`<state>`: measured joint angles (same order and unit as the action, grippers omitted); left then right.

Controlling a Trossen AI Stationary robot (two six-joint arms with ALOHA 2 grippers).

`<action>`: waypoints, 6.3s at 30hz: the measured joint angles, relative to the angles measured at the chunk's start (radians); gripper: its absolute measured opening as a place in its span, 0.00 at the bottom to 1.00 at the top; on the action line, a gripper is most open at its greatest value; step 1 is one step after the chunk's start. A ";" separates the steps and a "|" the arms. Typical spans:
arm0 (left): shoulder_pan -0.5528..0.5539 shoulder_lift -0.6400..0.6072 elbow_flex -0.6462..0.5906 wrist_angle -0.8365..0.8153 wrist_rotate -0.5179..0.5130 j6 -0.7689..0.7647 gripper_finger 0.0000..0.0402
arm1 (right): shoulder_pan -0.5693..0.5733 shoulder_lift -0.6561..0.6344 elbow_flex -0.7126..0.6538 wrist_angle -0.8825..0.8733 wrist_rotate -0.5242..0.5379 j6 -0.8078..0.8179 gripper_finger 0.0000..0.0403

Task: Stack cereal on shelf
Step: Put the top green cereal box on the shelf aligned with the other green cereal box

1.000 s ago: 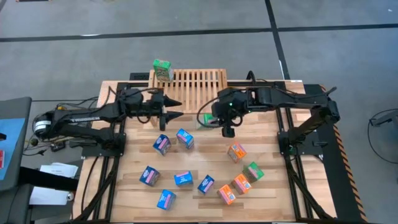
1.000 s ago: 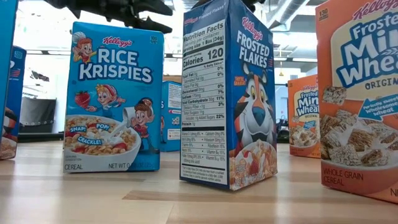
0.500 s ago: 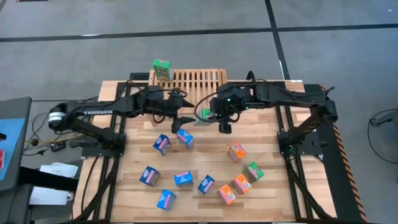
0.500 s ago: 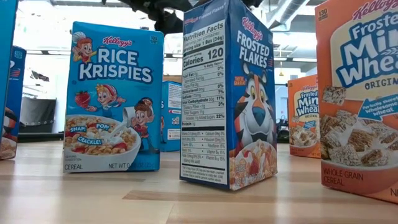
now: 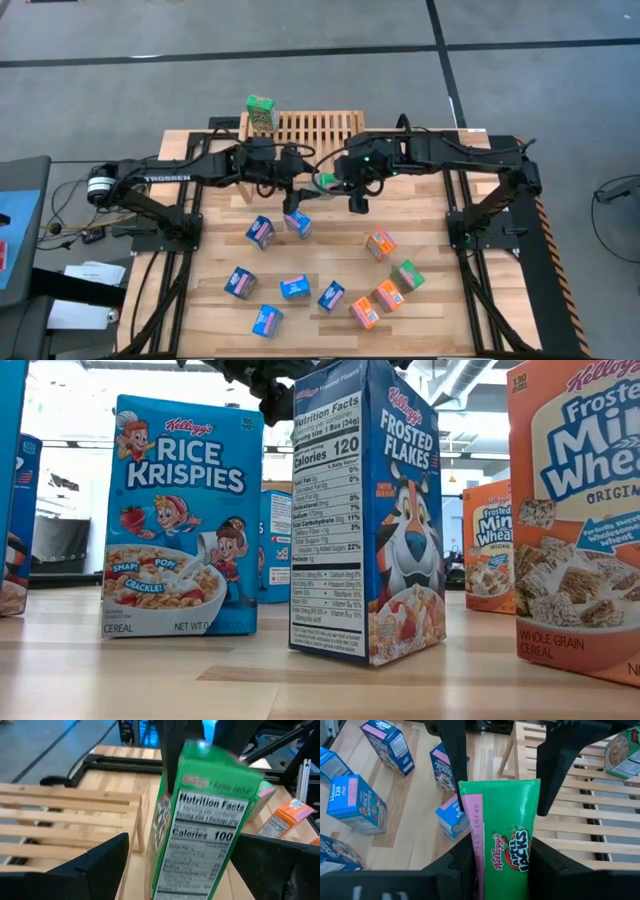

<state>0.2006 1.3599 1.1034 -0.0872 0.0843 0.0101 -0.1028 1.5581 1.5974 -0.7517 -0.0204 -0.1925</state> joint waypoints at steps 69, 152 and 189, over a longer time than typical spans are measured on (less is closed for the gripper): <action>0.076 -0.349 -0.373 0.733 0.080 -0.237 0.47 | 0.016 -0.088 -0.011 0.570 -0.071 0.105 0.70; 0.081 -0.352 -0.373 0.729 0.123 -0.256 0.48 | -0.018 0.050 0.103 0.499 -0.083 0.109 0.50; 0.177 -0.836 -0.372 0.194 -0.229 -0.119 0.75 | -0.226 0.312 0.034 1.152 -0.216 0.274 0.52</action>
<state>0.3777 0.5236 0.7319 0.1066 -0.1446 -0.1086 -0.3287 1.8696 1.6313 0.4004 -0.2369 0.0811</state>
